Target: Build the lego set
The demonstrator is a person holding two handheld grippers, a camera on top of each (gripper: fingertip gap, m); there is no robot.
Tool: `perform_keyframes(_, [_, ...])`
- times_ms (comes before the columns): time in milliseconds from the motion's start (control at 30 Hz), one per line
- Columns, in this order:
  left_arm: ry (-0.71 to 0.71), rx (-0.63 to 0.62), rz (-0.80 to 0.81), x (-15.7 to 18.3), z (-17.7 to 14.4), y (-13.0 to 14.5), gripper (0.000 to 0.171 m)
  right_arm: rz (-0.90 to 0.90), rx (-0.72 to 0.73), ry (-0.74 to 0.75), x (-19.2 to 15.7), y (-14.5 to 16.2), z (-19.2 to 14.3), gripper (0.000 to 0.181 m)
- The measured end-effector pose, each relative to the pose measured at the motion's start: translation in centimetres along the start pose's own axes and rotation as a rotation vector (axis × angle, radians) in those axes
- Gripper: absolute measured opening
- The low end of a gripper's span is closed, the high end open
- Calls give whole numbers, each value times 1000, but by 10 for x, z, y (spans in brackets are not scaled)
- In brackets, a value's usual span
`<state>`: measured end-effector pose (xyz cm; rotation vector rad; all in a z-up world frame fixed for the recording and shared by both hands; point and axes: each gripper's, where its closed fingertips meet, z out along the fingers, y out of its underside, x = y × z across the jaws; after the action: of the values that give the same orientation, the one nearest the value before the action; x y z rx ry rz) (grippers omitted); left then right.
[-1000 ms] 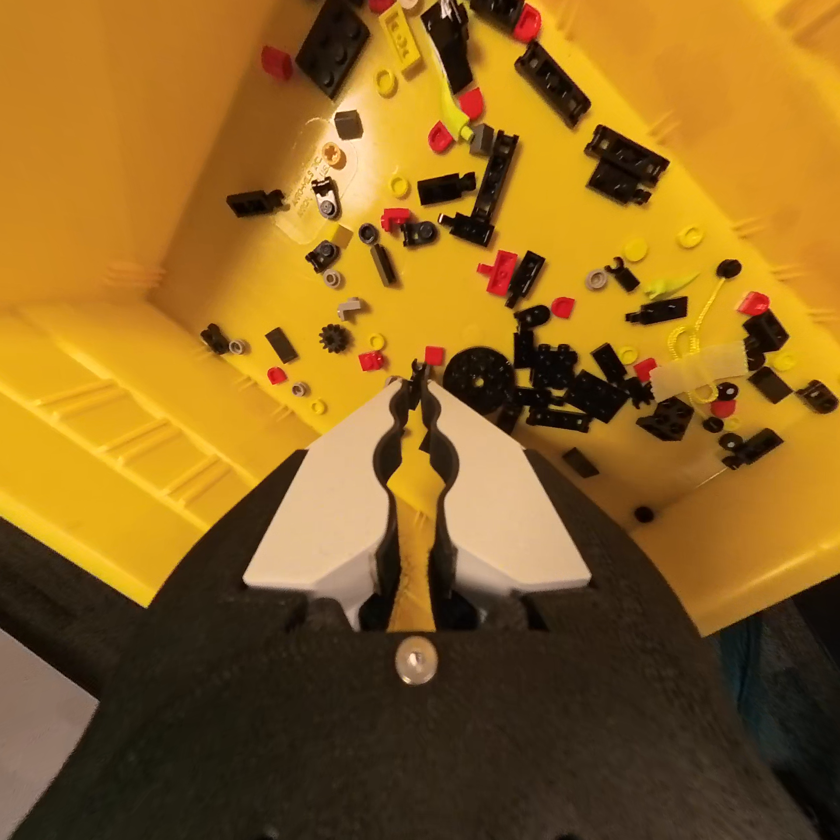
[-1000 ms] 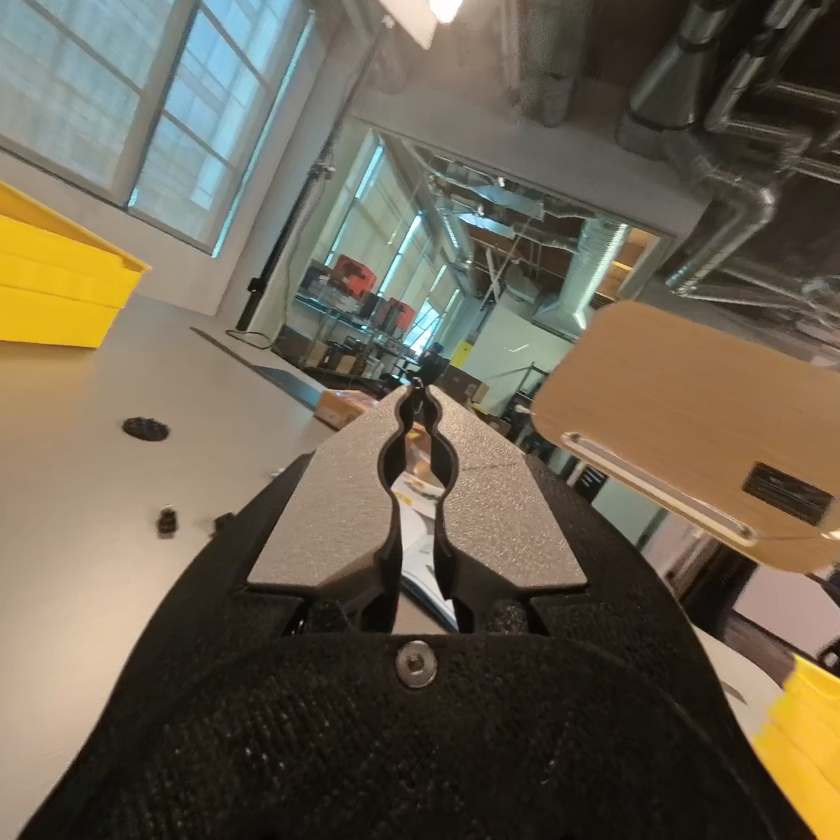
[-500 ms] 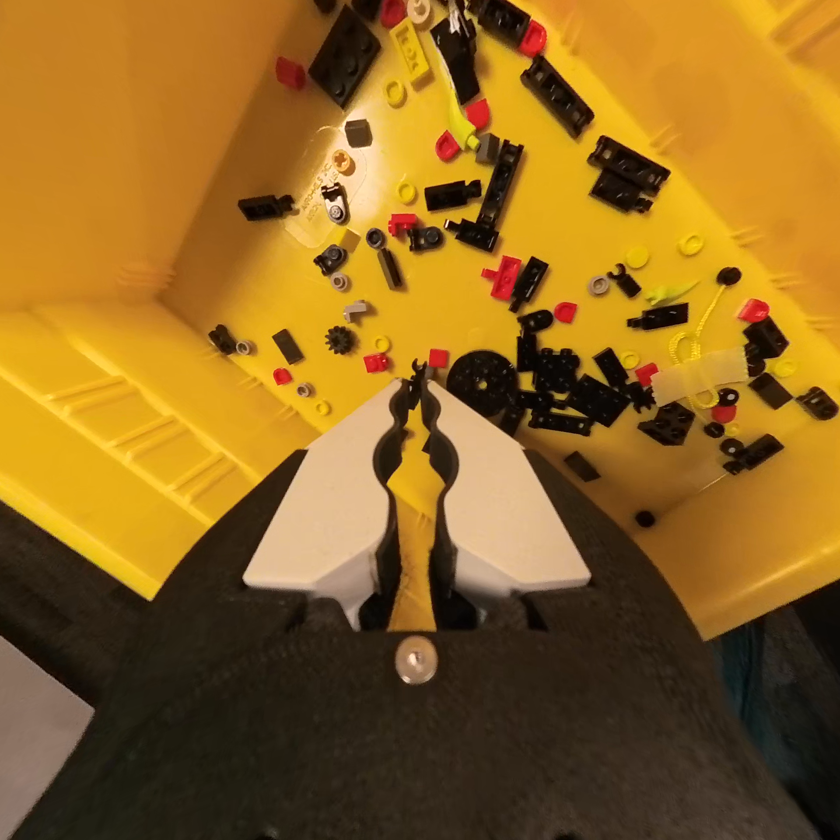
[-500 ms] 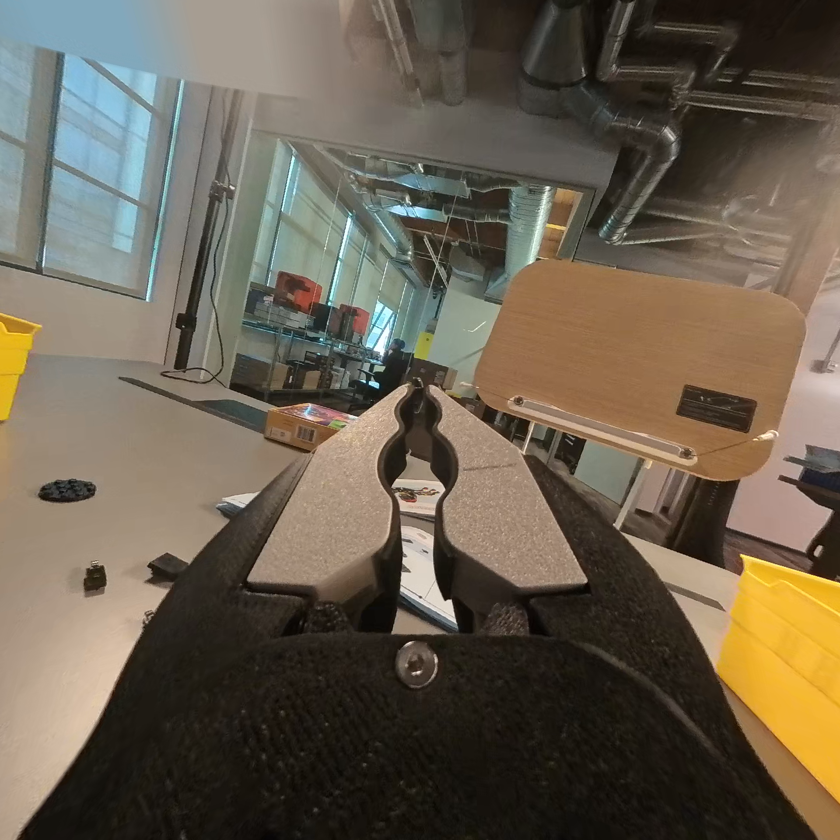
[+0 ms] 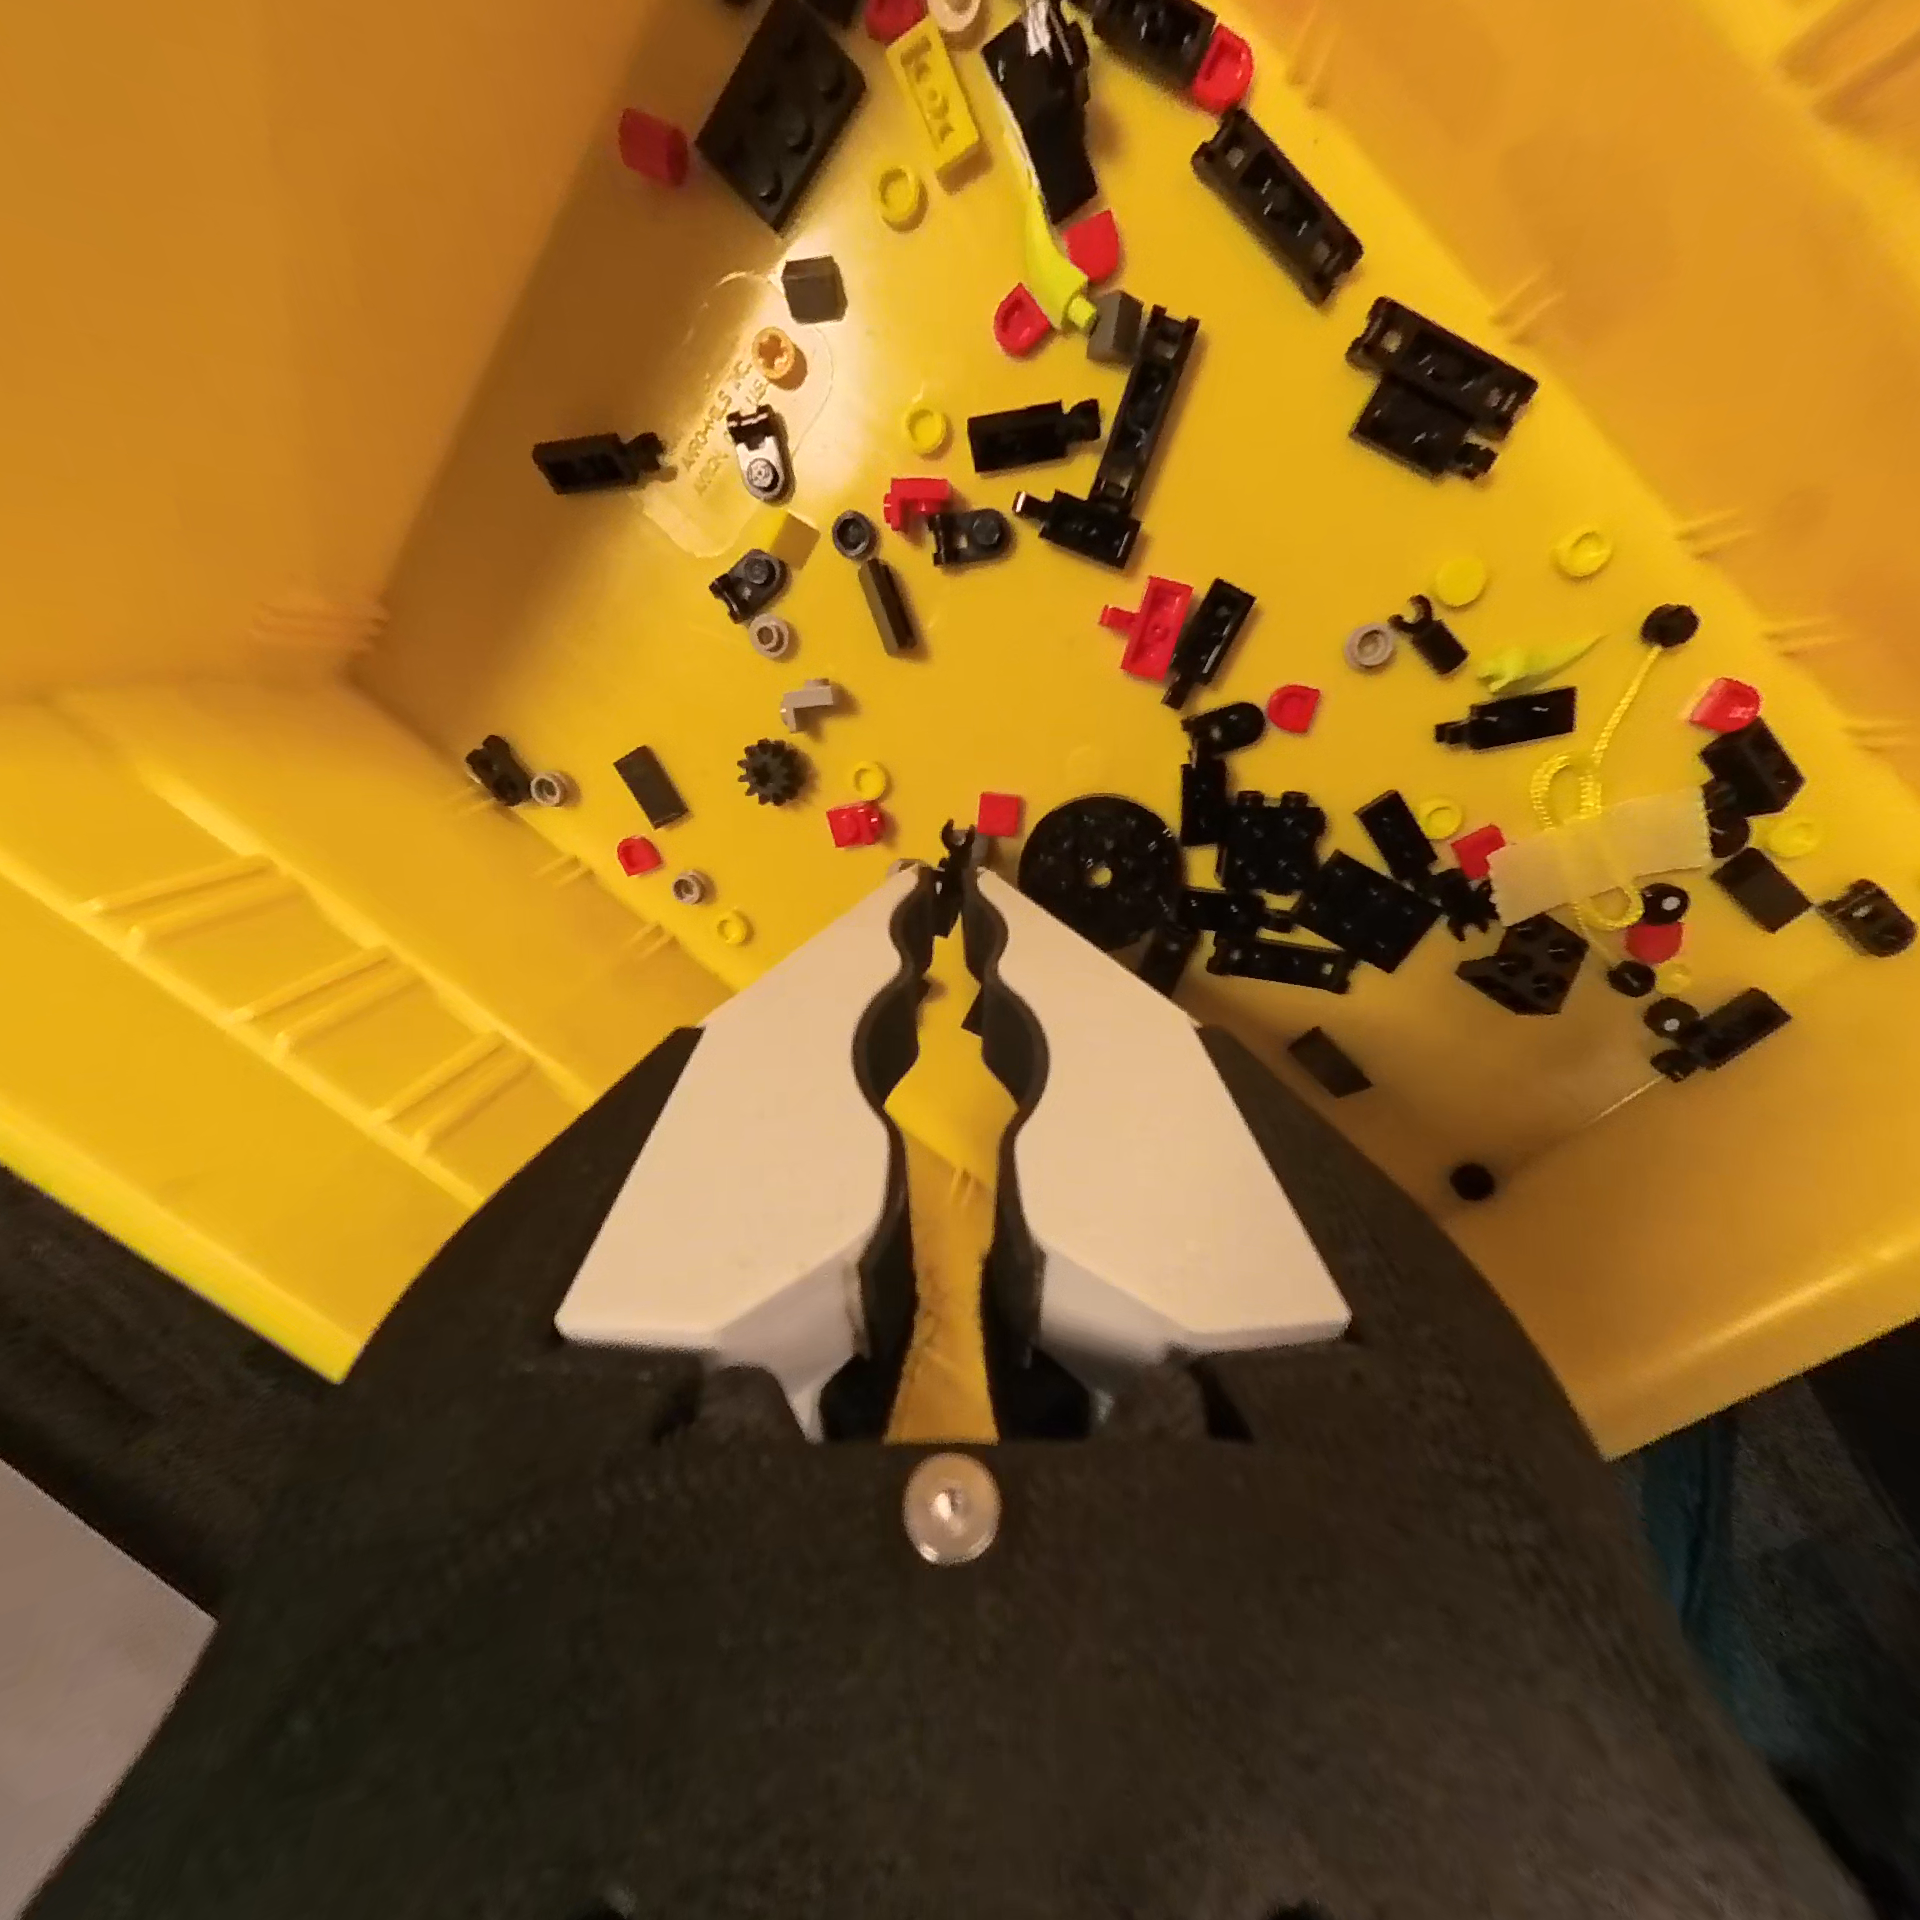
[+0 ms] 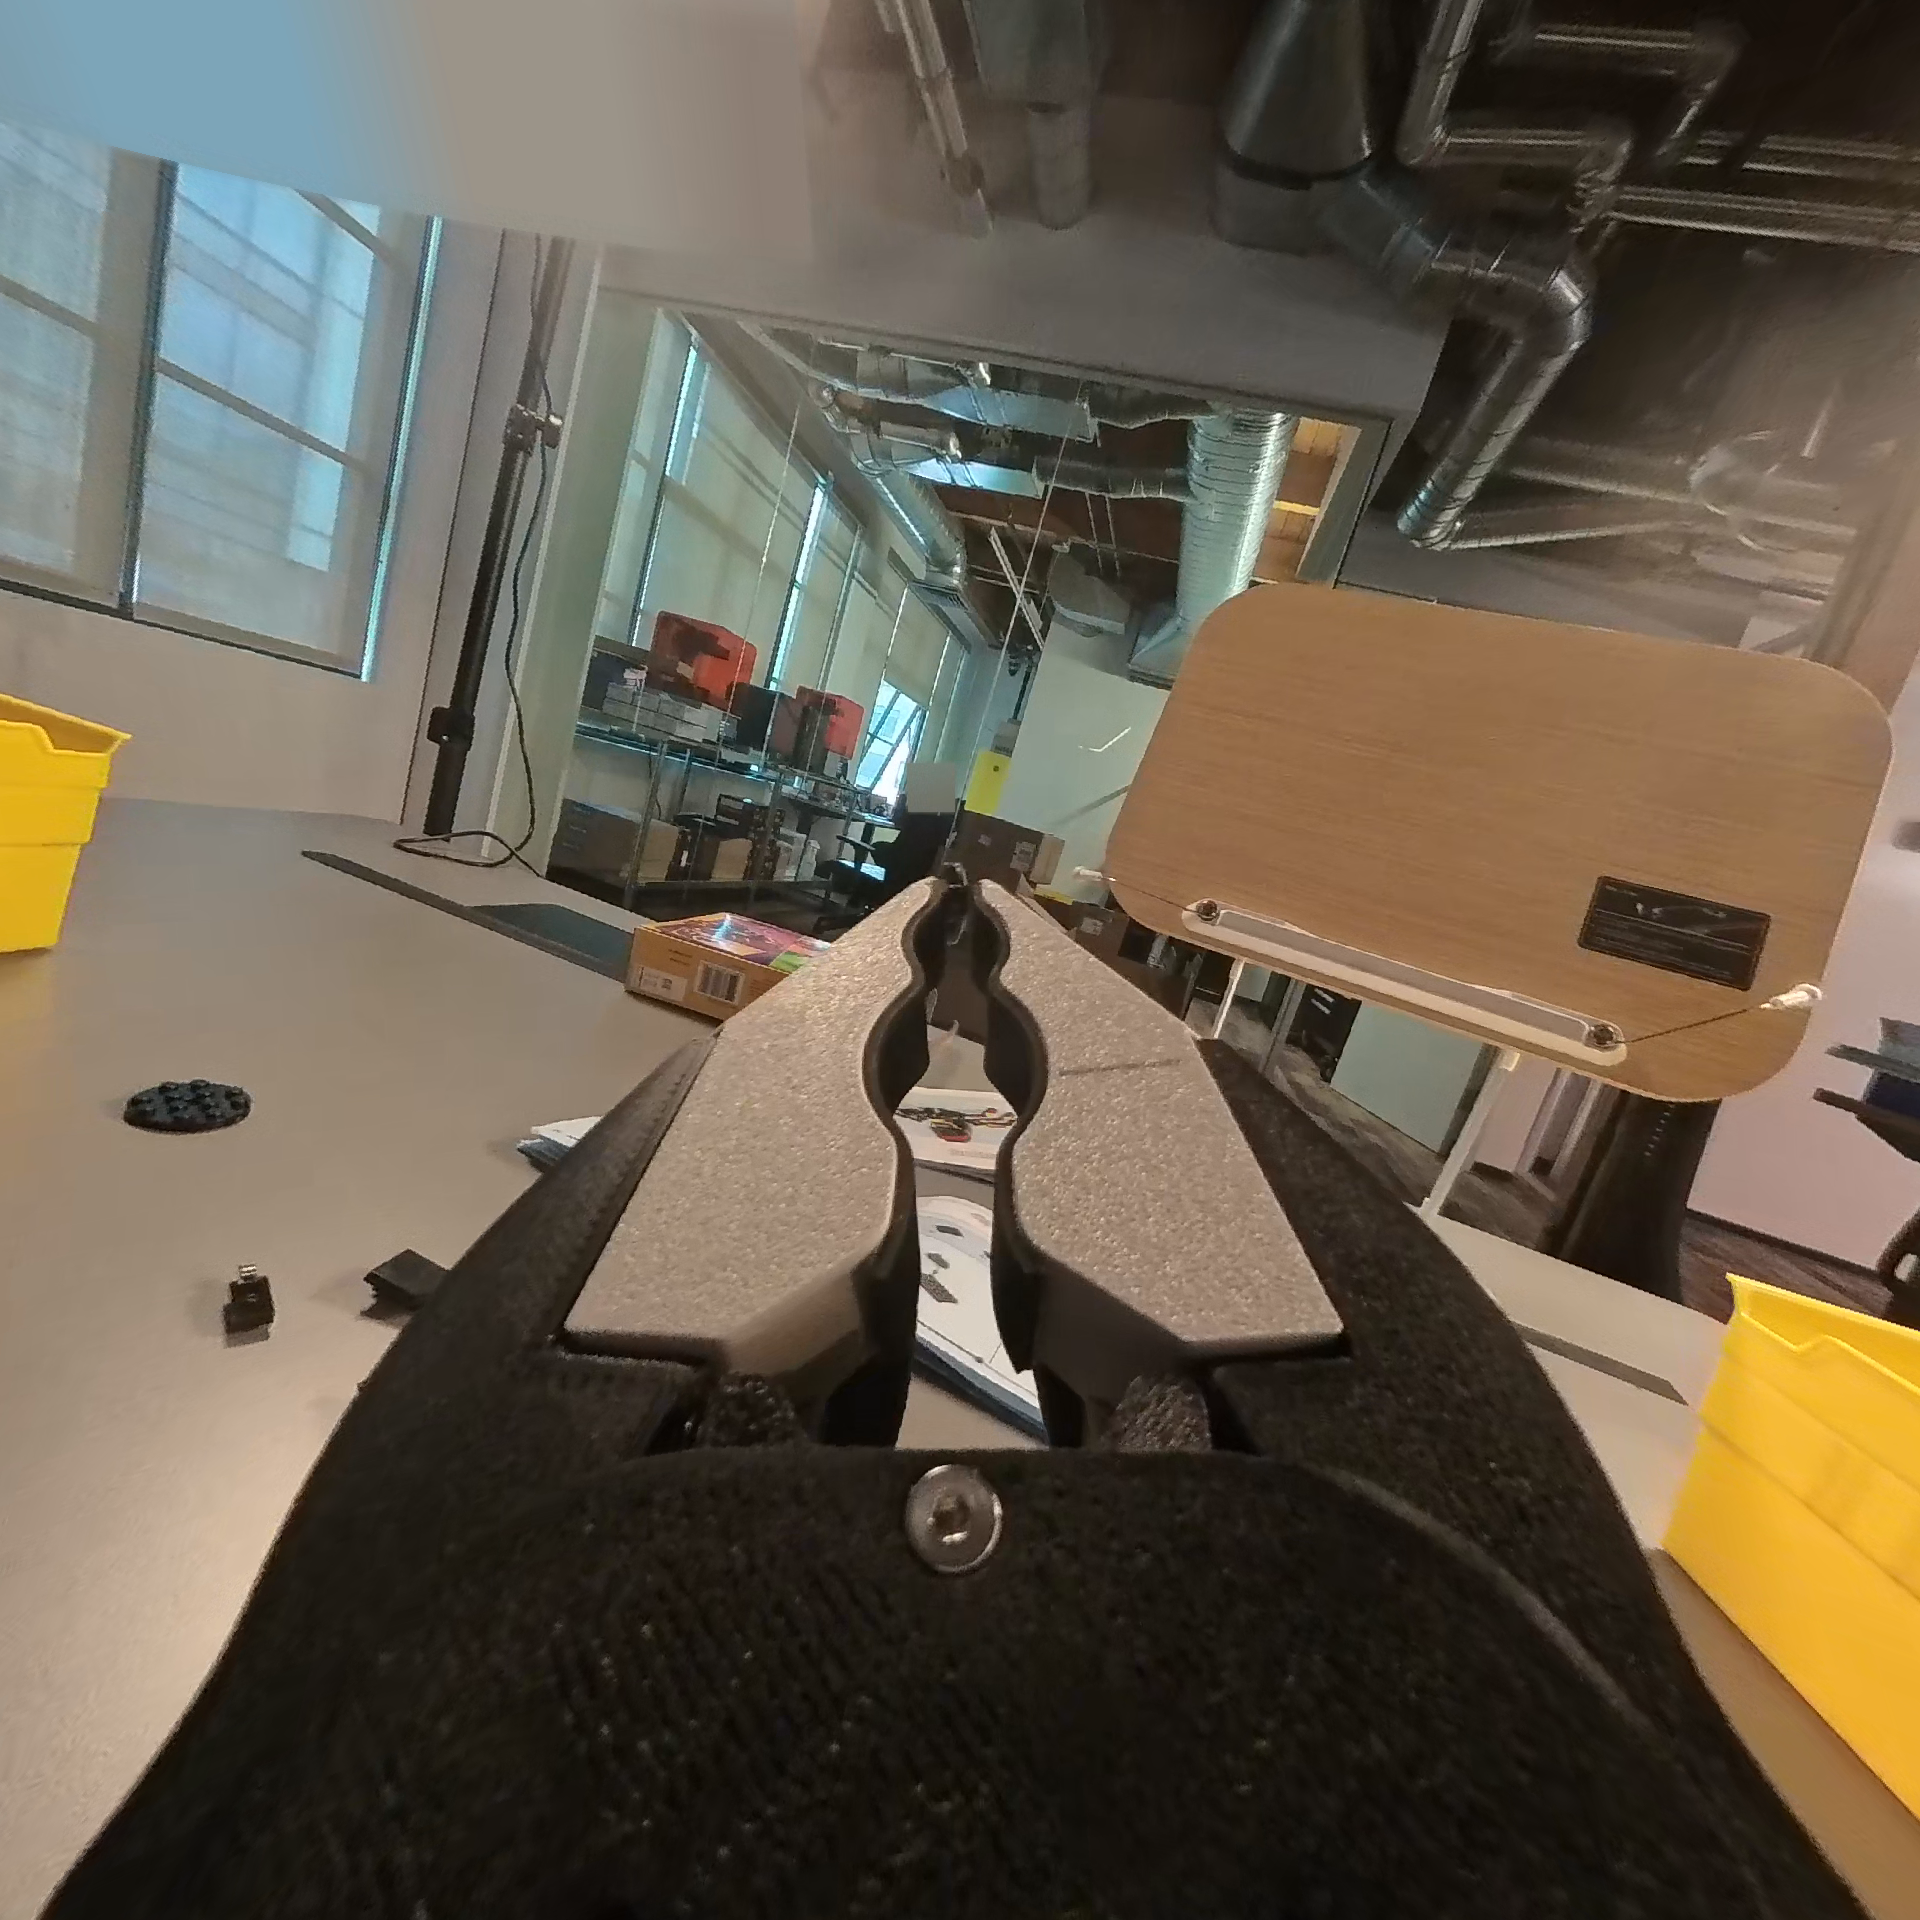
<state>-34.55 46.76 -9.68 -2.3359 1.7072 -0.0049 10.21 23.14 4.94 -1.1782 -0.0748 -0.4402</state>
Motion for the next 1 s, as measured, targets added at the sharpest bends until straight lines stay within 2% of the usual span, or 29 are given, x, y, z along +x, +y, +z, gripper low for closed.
perform_keyframes(333, [-16,4,-58,-6,0,-2,3,-20,-3,-30,-9,0,0,1])
perform_keyframes(667, [-19,-11,-66,-7,1,0,25,-47,-55,-30,-13,17,4,1])
perform_keyframes(767, [-4,38,-48,-3,-3,-8,24,-61,-71,-32,-15,22,5,1])
perform_keyframes(900, [96,147,-42,18,-9,-26,19,-72,-99,-32,-16,31,8,1])
perform_keyframes(1000, [173,161,-43,37,-6,-30,19,-73,-123,-31,-16,38,9,1])
